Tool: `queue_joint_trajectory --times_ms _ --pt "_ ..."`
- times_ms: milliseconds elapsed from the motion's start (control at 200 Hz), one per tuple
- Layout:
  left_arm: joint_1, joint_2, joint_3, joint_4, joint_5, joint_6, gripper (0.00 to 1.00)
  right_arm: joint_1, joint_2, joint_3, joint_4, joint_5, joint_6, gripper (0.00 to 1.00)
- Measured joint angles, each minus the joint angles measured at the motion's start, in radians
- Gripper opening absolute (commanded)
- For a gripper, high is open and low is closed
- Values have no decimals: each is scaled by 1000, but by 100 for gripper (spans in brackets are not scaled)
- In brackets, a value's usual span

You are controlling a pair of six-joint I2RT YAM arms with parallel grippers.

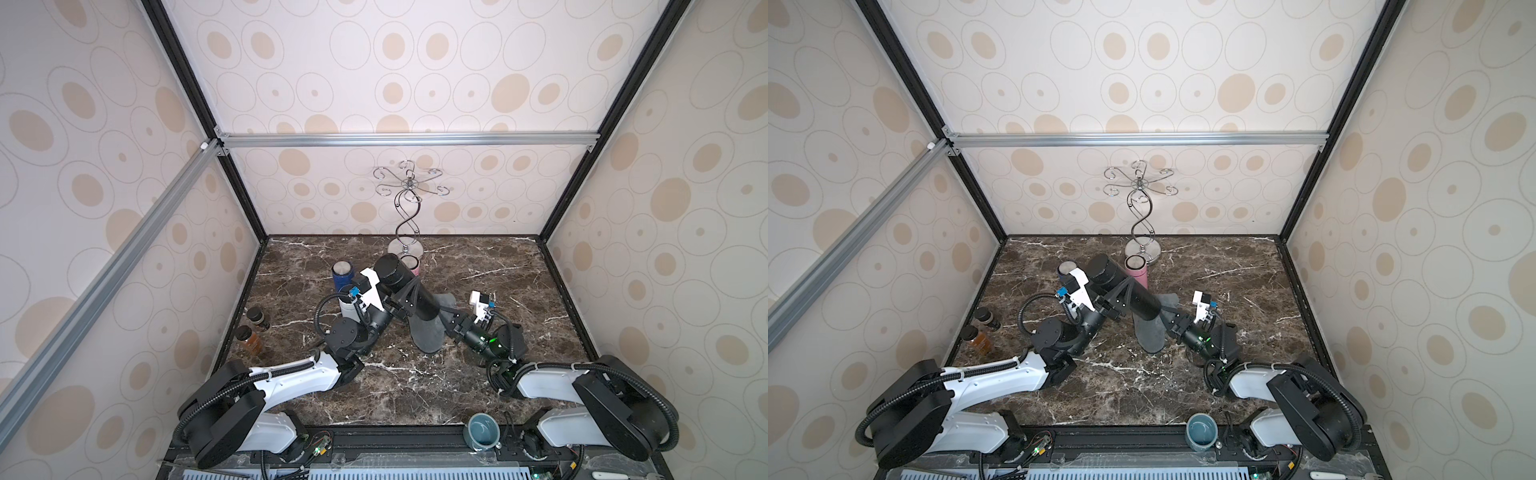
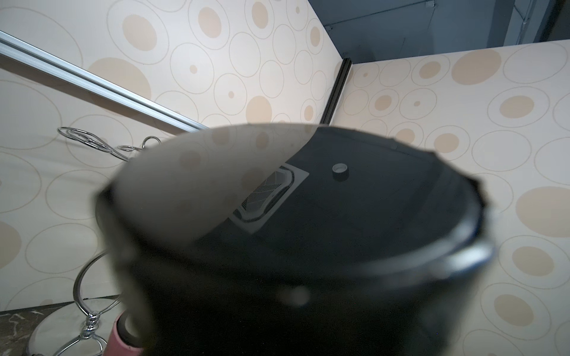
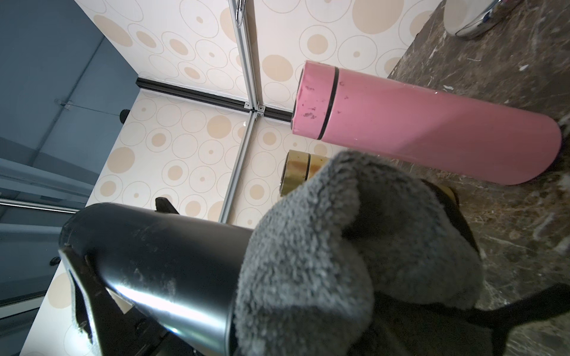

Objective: Wipe the surface of the thermos
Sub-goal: Wipe the dirt from the surface of the thermos.

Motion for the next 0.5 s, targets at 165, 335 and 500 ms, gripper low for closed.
queue_joint_trajectory --times_ms 165,335,500 --pt "1 13 12 16 -3 0 0 0 -16 3 -18 -22 0 0" --pt "4 16 23 21 -6 0 0 0 -53 -10 -31 -34 0 0" --pt "5 17 25 21 2 -1 0 2 -111 -51 -37 -34 -4 0"
